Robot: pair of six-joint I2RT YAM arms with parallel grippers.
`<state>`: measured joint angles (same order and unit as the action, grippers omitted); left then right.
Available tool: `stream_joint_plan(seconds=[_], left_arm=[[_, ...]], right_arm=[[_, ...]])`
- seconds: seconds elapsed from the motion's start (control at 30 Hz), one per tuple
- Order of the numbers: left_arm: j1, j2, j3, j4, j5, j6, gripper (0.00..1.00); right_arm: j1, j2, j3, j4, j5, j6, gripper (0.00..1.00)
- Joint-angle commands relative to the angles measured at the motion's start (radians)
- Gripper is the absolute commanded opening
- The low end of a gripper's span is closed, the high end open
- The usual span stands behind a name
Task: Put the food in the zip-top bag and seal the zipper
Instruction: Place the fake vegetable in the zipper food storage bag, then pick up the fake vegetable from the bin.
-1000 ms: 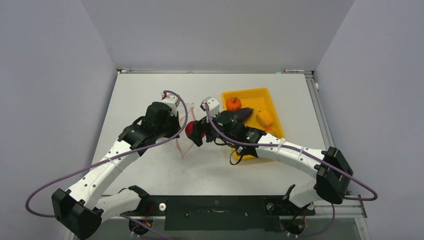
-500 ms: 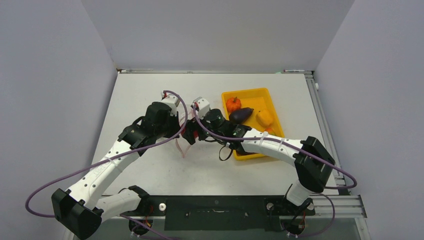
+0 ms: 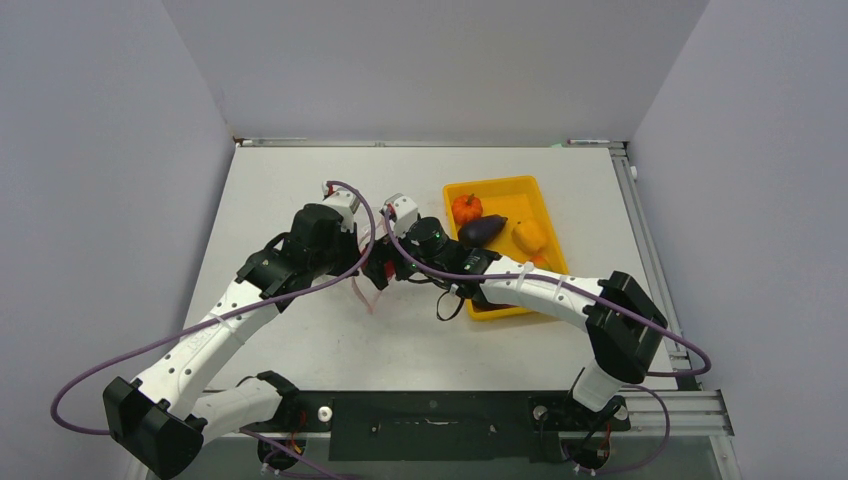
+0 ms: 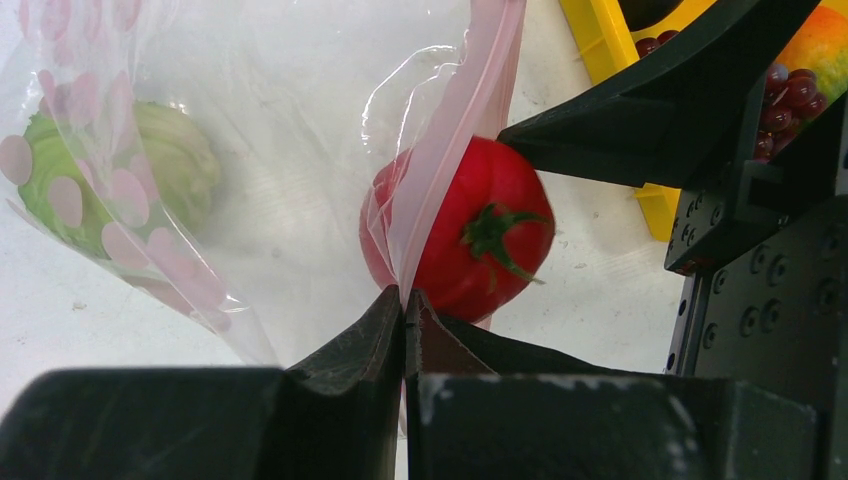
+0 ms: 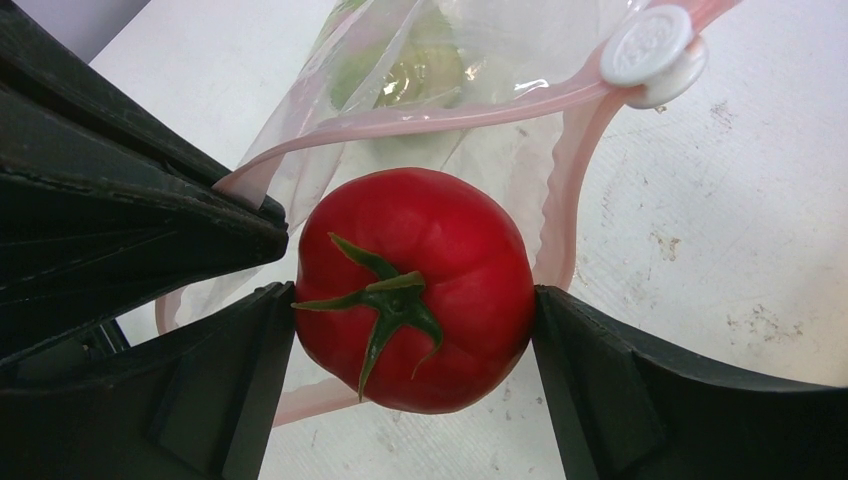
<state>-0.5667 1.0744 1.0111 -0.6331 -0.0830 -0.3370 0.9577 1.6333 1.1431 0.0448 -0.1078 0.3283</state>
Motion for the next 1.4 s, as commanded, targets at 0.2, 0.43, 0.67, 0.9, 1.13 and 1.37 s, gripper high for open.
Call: stream_joint_plan(seconds=[0.2, 0.43, 0.67, 0.9, 1.13, 1.37], left_arm=[[0.004, -0.005, 0.023, 0.022, -0.014, -0.005, 0.00], [0.004, -0.003, 0.024, 0.020, -0.015, -0.005, 0.00], [0.004, -0.001, 0.024, 0.019, -0.015, -0.006, 0.00], [0.004, 0.001, 0.025, 0.017, -0.014, -0.006, 0.00], [0.004, 0.000, 0.027, 0.016, -0.014, -0.005, 0.00], [0.004, 0.000, 0.027, 0.014, -0.014, -0.006, 0.00]], right_arm=[[0.009, -0.066, 0.023, 0.032, 0.030, -0.013, 0.96], [0.010, -0.127, 0.000, -0.003, 0.087, -0.035, 0.96], [0.010, -0.194, -0.030, -0.063, 0.199, -0.065, 0.96], [0.005, -0.239, -0.035, -0.162, 0.343, -0.101, 0.97], [-0.022, -0.277, -0.065, -0.216, 0.464, -0.130, 0.97], [-0.118, -0.261, -0.055, -0.332, 0.574, -0.109, 0.97]])
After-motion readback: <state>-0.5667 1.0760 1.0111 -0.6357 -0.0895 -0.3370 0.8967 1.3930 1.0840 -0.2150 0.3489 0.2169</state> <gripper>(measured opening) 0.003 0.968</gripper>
